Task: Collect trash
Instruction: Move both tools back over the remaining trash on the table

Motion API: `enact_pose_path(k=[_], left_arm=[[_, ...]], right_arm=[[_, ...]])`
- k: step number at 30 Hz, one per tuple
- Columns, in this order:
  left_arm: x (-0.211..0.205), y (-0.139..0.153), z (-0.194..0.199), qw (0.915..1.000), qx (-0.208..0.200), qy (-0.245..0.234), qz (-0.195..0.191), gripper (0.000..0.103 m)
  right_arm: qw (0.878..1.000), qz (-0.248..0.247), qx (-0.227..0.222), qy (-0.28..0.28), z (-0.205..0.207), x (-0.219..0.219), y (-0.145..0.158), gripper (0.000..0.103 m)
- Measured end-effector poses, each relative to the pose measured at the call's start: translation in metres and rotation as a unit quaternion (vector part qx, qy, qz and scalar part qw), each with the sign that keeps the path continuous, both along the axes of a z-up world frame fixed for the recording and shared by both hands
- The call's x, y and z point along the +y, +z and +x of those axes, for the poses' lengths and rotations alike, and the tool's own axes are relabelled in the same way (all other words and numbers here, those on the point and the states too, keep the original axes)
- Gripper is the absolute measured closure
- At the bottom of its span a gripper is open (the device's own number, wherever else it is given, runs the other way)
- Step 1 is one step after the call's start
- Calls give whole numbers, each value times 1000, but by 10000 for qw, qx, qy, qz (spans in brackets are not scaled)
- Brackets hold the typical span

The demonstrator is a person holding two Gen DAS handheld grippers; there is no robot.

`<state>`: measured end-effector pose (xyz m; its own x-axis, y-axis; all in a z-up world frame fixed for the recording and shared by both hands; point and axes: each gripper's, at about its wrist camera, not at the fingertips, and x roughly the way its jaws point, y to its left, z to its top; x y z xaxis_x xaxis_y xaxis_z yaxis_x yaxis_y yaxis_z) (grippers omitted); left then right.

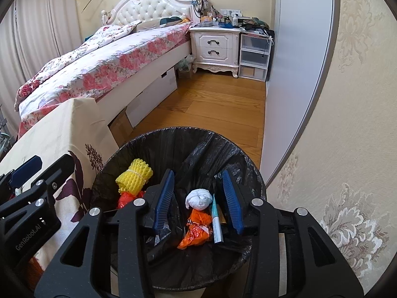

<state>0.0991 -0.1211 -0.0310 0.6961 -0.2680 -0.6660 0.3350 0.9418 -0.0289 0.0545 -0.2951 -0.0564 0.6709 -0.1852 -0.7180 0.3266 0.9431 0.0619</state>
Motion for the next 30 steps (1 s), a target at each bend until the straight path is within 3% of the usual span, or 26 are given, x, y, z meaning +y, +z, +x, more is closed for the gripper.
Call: enact_pose_path(k=[14,23,27,30], left_arm=[[50,18,-34,9990,-77,421,-85,31],[101,12,-58,9958,0,917,-54,31],[125,11,-67,9934,29,1147,-65,31],[143,10,-76,9910,9,1334,-44,31]], right_arm=[[9992,-55,-10,389,-16,39,7,52],[9969,-51,10,779,-28,77,10,51],[9953,-32,8,963,-32,96,12,42],[9936,-49,27,1126,-33,112,12,42]])
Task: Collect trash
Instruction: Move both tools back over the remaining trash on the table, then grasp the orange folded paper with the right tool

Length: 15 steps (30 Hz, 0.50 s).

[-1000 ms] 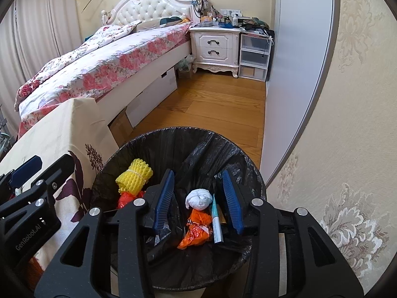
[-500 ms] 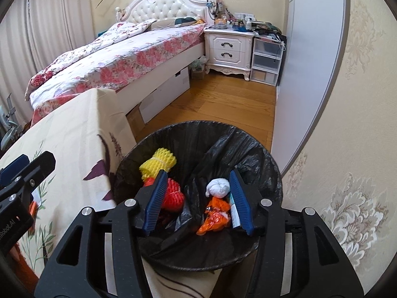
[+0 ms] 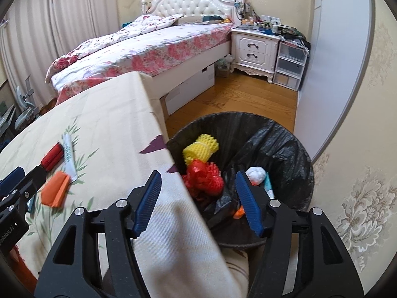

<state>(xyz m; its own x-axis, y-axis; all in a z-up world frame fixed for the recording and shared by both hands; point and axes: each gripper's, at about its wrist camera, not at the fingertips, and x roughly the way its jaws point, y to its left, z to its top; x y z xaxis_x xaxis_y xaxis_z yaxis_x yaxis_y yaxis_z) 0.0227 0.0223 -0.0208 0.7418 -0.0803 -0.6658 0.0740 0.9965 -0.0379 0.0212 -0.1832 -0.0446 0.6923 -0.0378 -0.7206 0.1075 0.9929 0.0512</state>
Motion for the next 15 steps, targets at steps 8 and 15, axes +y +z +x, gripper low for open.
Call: enact_pose_path(k=[8,15], left_arm=[[45,-4,-18,9988,-19,475,86,30],[87,-11,-26,9958,33,909,64,30]], right_arm=[[9990,-15,34,447,-1,41,2,37],[9970,-30,13,771,-1,78,7,36]])
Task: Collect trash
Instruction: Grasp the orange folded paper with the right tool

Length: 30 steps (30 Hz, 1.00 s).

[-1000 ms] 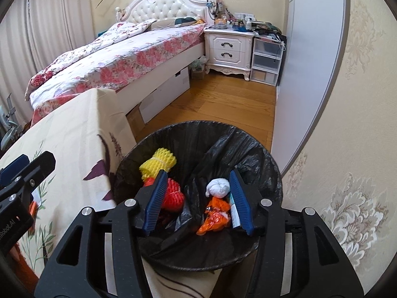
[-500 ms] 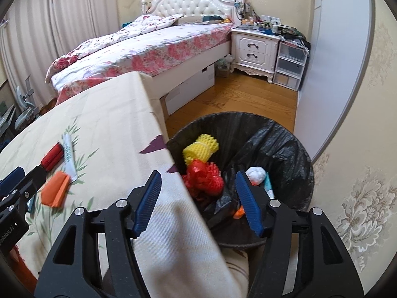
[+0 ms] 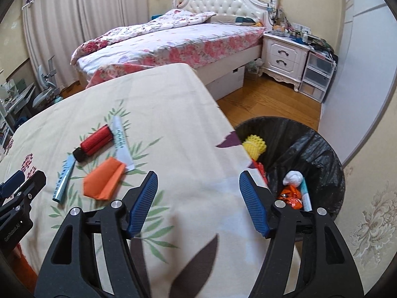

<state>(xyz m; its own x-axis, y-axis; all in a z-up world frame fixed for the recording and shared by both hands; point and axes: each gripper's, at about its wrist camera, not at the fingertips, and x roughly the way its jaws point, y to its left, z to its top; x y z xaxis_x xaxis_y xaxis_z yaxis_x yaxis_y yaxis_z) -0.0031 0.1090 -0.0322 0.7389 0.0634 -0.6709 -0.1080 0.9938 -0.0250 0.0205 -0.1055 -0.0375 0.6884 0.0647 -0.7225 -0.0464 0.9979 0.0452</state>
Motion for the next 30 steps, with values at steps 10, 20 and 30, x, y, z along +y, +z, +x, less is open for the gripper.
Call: enact_pose_path(k=[10,20,30], left_arm=[[42,-6,-13,9990,72,441,-40,30],[66,-10,-16,9975,108,699,-86,30],[70,-13,-14,9970,177,748,-88,30]], right_arm=[[9986,217,158,456,9,46,-1,35],[9971,231,307,663,19,75,-6,35],[9952,-84,547,812,18,79,-21,61]])
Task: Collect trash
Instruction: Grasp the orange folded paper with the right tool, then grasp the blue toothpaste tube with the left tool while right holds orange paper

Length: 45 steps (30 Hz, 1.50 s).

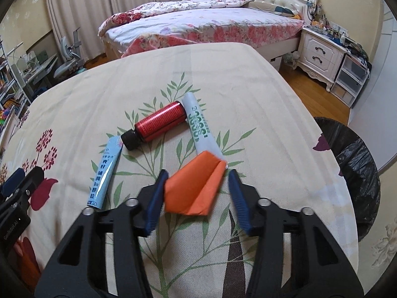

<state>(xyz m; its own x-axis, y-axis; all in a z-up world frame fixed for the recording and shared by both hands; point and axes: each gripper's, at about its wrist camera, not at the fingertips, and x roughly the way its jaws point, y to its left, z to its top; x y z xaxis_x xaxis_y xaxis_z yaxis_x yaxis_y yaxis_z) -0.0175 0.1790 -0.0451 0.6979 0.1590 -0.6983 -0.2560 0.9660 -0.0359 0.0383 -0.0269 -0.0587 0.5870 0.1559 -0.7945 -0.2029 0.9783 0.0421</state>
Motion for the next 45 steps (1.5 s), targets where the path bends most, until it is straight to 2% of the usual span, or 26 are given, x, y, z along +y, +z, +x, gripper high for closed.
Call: enact_pose_path(k=[10,19,26,31,33,35,37,45], left_arm=[[-21,0,4,9997,6,-257,-18,30],[-48,0,16,9980,43,-619,-112,30],[-65,-3,30,9969,163,-766,-84,30],[-74,-9,42,9955,400,-858,42,30],[-77,-12,44,9947,497,-897,83,35],[-78,-16,45,9936,603,-950,83,48],[-80,-18,45,9930,657,-973,99,56],[-85,-17,42,9923,631,-1039,216,72]], right_arm=[[9997,-195,-89,81,-12,-13,0,64],[9993,-304,-153,-139,-15,-41,0,65],[9994,-247,-192,-137,-14,-48,0,65],[9995,-198,-211,-107,-13,-51,-1,64],[9995,-188,-223,-99,-14,-51,-1,64],[9995,-168,-233,-99,-14,-51,-1,64],[9996,-138,-235,-101,-14,-52,-1,64],[9995,-145,-244,-104,-14,-53,-1,64]])
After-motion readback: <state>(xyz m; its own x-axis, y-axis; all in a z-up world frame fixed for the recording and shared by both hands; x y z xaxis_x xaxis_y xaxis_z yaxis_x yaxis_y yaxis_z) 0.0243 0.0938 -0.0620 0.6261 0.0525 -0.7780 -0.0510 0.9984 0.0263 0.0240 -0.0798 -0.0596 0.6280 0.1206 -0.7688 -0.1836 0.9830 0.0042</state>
